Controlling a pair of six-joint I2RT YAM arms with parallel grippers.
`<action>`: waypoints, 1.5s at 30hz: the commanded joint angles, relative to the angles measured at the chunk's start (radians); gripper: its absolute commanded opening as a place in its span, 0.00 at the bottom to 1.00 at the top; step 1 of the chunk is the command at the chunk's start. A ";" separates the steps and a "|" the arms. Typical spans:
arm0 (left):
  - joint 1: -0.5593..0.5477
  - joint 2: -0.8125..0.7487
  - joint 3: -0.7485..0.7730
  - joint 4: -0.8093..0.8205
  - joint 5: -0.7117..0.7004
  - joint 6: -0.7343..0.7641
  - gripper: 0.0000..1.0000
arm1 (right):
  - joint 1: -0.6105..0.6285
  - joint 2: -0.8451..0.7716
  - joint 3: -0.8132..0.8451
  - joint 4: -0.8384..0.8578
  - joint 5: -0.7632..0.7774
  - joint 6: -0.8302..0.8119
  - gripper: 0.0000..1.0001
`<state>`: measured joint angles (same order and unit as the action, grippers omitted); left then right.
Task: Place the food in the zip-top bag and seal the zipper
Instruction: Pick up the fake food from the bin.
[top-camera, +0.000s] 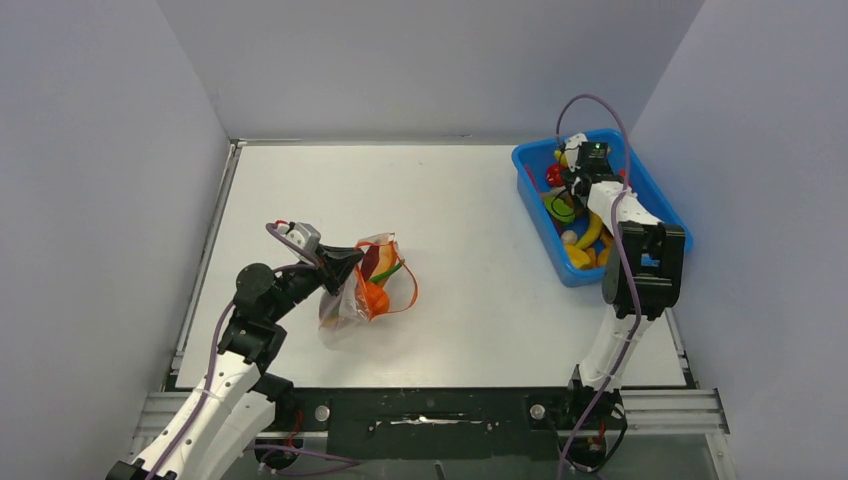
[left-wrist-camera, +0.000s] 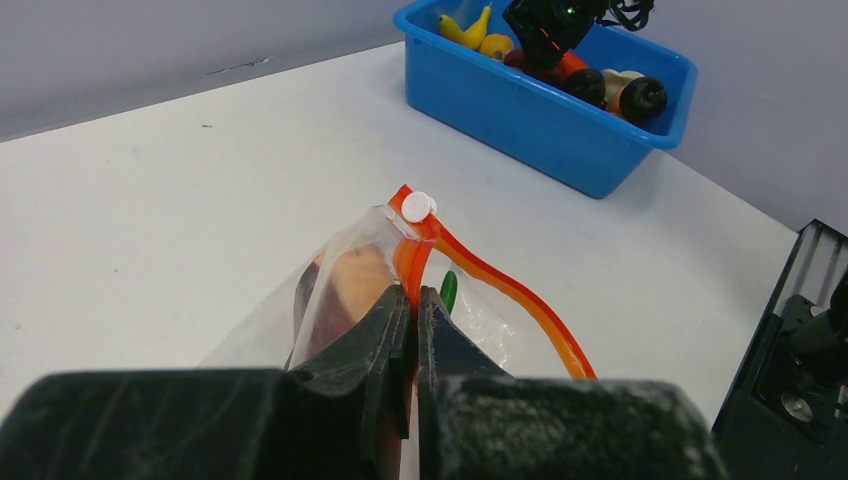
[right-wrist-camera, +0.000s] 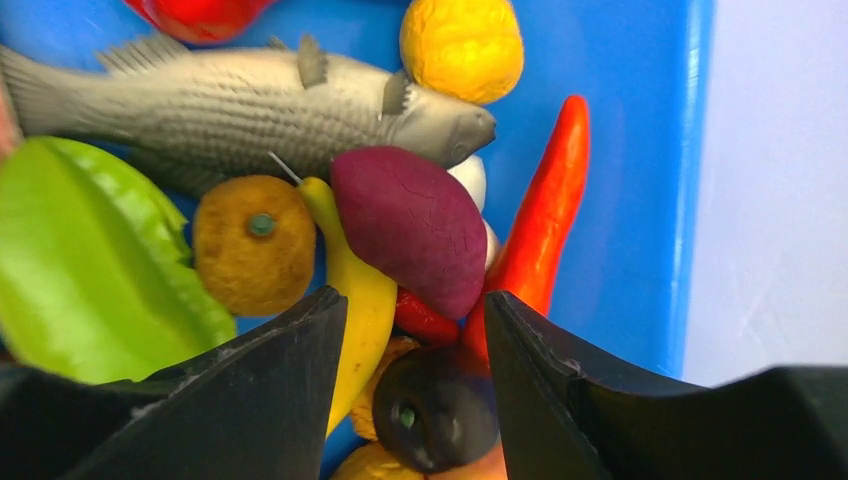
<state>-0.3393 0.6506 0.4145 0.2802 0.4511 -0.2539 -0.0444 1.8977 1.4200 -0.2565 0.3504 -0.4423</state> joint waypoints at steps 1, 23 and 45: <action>0.003 -0.013 0.014 0.047 0.014 0.011 0.00 | -0.035 0.044 0.051 -0.016 -0.030 -0.130 0.54; 0.003 -0.021 0.007 0.069 0.045 0.001 0.00 | -0.067 0.158 0.006 0.231 -0.027 -0.365 0.73; 0.002 -0.042 0.003 0.076 0.043 -0.002 0.00 | -0.041 0.024 -0.015 0.120 -0.027 -0.239 0.50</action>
<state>-0.3386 0.6247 0.4137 0.2810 0.4801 -0.2543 -0.1024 2.0327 1.4117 -0.1307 0.3058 -0.7380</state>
